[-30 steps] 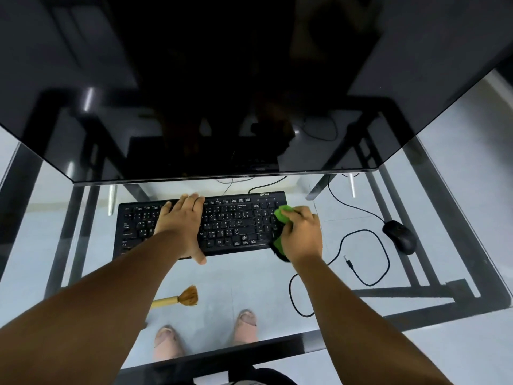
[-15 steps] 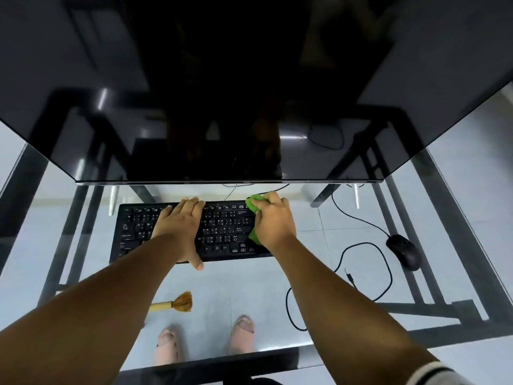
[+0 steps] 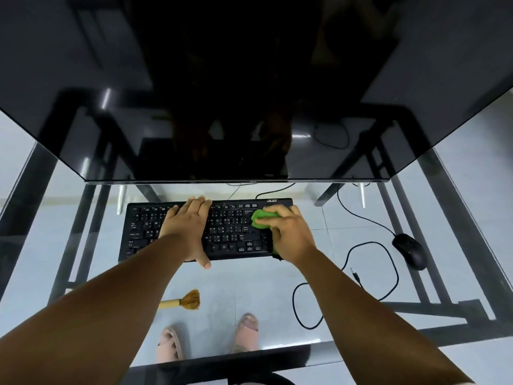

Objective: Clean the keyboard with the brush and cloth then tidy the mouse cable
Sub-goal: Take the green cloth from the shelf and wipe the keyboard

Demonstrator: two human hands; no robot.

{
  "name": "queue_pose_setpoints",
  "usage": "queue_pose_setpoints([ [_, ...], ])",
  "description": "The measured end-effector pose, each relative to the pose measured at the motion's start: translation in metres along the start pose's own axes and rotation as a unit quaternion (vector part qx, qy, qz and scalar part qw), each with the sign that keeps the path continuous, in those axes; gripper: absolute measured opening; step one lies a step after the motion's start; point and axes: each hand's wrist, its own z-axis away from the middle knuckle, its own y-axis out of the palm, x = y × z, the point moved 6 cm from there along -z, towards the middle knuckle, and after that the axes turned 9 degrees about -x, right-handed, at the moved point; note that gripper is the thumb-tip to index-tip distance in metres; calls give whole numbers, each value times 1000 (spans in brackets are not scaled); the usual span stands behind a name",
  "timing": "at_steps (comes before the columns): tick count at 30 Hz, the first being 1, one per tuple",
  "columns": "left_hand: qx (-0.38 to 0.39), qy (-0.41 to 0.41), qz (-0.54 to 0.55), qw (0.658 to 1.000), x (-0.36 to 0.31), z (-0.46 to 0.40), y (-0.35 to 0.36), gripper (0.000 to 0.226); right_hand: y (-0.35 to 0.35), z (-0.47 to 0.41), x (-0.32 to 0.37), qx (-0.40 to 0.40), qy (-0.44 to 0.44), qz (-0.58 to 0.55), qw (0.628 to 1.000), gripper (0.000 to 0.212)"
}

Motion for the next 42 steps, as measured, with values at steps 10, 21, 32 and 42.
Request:
queue_pose_setpoints([
  [10, -2, 0, 3, 1000, 0, 2, -1, 151, -14, 25, -11, -44, 38, 7, 998, 52],
  [21, -2, -4, 1, 1000, 0, 2, 0, 152, -11, 32, -6, -63, 45, 13, 997, 51],
  [32, 0, -7, 0, 1000, 0, 2, 1, 152, -23, 52, -37, -23, -2, -2, 1000, 55],
  [42, -3, -10, 1, 1000, 0, 3, 0, 152, -3, 50, 2, -2, -54, -6, 999, 49],
])
